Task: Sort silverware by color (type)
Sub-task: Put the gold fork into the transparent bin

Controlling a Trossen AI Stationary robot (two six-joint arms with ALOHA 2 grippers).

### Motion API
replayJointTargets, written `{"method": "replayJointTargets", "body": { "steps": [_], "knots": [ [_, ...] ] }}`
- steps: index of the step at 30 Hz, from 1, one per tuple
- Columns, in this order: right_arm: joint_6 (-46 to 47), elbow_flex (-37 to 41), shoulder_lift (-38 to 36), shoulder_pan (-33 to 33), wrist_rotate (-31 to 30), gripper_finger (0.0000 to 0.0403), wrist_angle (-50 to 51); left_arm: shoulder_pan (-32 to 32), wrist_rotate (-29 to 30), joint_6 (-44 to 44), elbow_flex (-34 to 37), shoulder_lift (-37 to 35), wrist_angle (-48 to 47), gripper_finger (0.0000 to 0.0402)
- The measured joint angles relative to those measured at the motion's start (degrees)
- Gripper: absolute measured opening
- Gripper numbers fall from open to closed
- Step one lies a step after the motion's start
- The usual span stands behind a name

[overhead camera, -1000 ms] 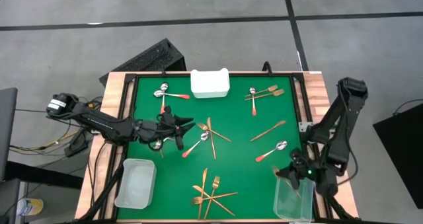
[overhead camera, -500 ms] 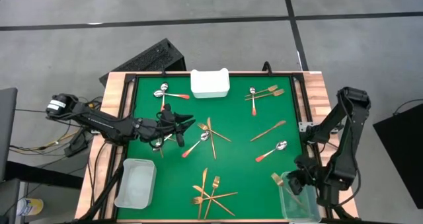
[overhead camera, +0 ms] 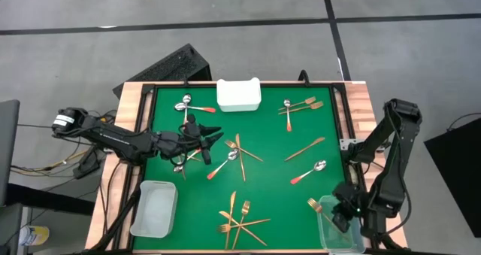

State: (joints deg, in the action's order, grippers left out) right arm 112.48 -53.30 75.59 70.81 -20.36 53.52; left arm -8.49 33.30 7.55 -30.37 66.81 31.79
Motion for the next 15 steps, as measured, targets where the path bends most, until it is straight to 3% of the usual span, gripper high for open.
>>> {"method": "replayJointTargets", "body": {
  "steps": [11, 15],
  "knots": [
    [-7.72, 0.00, 11.05, -1.44, 2.54, 0.0103, -5.94, 0.04, 0.90, 0.16, -0.02, 0.02, -1.26, 0.0088],
    [-9.83, 0.00, 12.94, -2.69, 2.63, 0.0126, -9.93, 0.67, 1.54, -0.30, -0.02, 0.02, -1.11, 0.0088]
  ]
}}
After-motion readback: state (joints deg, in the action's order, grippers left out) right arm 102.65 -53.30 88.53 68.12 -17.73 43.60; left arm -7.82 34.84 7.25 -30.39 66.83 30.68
